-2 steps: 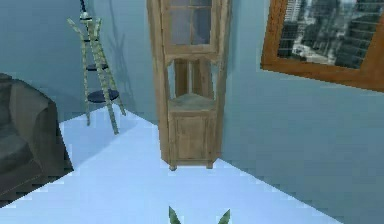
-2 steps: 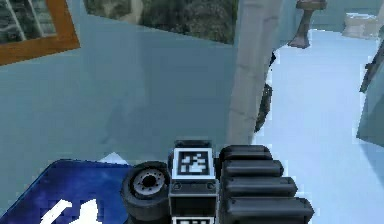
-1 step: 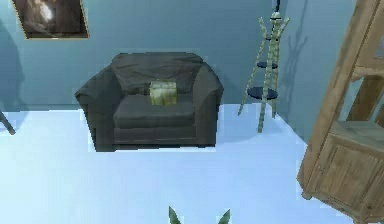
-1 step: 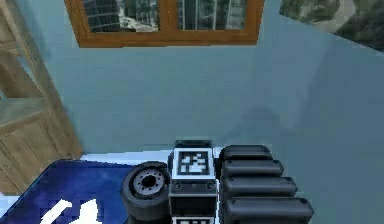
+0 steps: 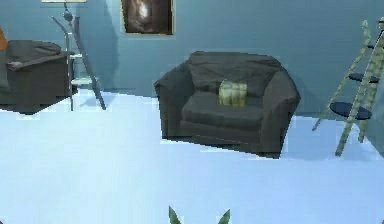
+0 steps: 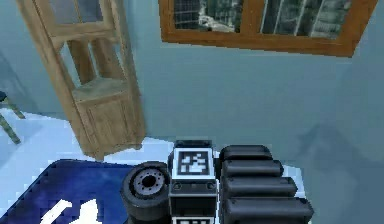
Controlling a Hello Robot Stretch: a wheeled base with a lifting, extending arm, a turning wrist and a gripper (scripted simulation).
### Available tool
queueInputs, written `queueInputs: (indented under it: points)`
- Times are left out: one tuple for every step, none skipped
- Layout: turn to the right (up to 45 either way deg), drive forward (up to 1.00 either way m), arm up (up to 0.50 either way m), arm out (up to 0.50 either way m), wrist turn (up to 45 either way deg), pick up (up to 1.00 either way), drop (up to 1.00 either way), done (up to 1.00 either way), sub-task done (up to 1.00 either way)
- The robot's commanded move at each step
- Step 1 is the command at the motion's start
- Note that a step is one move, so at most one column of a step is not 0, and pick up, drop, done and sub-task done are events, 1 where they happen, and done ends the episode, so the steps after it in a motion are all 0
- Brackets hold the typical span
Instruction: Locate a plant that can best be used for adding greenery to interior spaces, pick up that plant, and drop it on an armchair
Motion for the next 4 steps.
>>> queueInputs:
  points:
    - [0.0,1.0,0.0,0.0,0.0,0.0,0.0,0.0,0.0]
    - [-9.0,0.0,0.0,0.0,0.0,0.0,0.0,0.0,0.0]
    - [0.0,0.4,0.0,0.0,0.0,0.0,0.0,0.0,0.0]
    - [-21.0,0.0,0.0,0.0,0.0,0.0,0.0,0.0,0.0]
